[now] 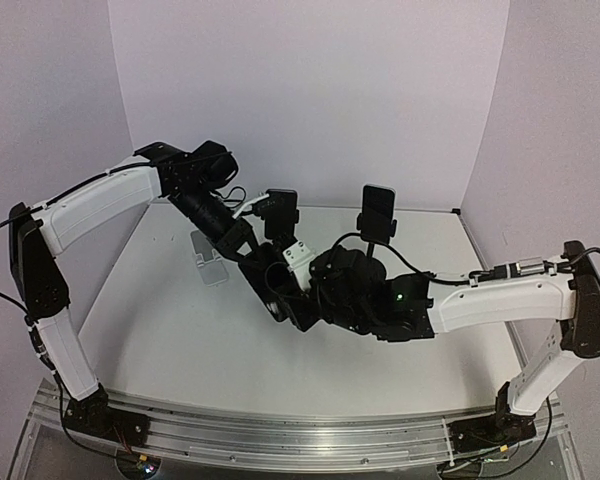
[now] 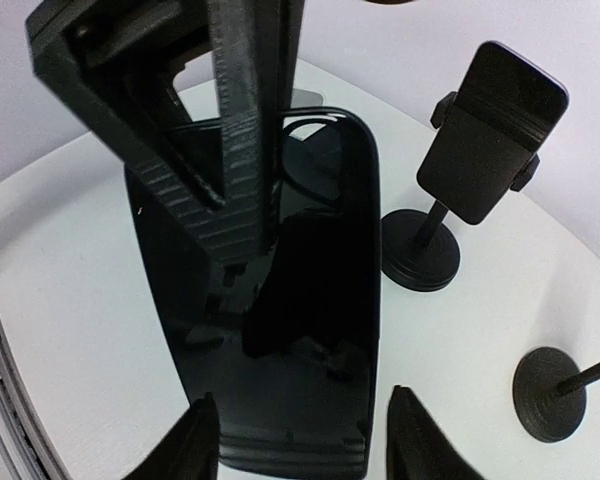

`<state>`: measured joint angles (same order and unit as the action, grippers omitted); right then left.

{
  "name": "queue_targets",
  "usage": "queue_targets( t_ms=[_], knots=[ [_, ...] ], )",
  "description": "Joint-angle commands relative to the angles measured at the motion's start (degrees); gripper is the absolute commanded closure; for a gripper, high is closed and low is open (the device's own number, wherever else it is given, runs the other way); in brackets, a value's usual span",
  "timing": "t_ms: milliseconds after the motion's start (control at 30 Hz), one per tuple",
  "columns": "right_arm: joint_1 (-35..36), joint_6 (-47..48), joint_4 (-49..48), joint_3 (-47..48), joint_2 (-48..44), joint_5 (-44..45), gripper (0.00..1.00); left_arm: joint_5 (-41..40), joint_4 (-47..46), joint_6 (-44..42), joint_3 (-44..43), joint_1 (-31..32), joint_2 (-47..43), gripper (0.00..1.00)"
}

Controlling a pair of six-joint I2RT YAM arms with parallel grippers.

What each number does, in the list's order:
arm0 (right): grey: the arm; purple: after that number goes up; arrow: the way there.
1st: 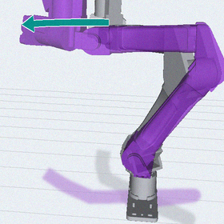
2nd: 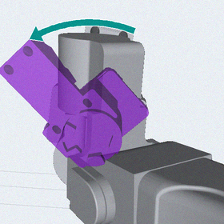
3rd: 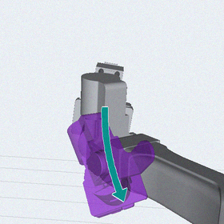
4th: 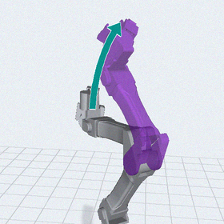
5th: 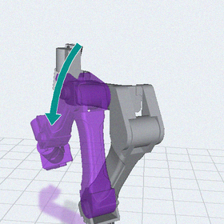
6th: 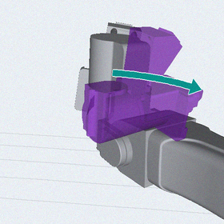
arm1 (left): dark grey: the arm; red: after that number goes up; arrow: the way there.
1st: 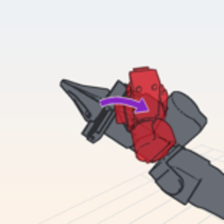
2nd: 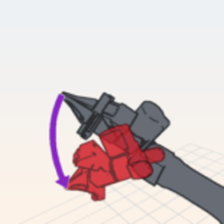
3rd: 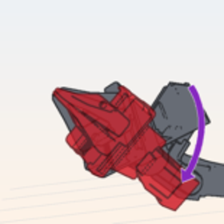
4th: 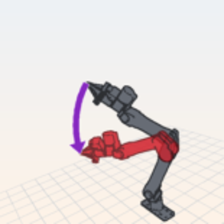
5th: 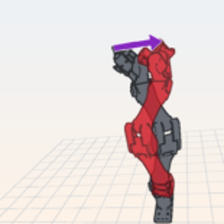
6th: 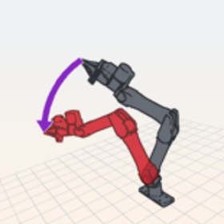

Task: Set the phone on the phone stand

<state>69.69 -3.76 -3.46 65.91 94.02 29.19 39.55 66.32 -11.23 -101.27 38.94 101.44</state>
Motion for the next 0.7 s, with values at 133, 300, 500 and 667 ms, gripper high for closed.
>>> queue_targets(
  t_ms=[133,300,500,667],
  knots=[
    [0.2,-1.6,-2.4,-1.3,-3.0,-2.6,0.08,-15.0,0.5,-16.7,-4.4,-7.2,-2.2,1.00],
    [0.1,-3.4,-2.2,-3.8,-4.1,-3.3,0.02,-22.1,6.3,-28.9,-12.9,-13.8,3.0,1.00],
    [0.2,-4.3,-2.2,-3.0,-1.9,-5.4,0.02,-27.8,12.0,-39.6,-24.0,-16.6,10.3,1.00],
    [0.2,-4.2,-2.2,-2.8,-1.4,-5.8,0.02,-29.9,15.4,-42.5,-29.7,-18.4,16.0,1.00]
  ],
)
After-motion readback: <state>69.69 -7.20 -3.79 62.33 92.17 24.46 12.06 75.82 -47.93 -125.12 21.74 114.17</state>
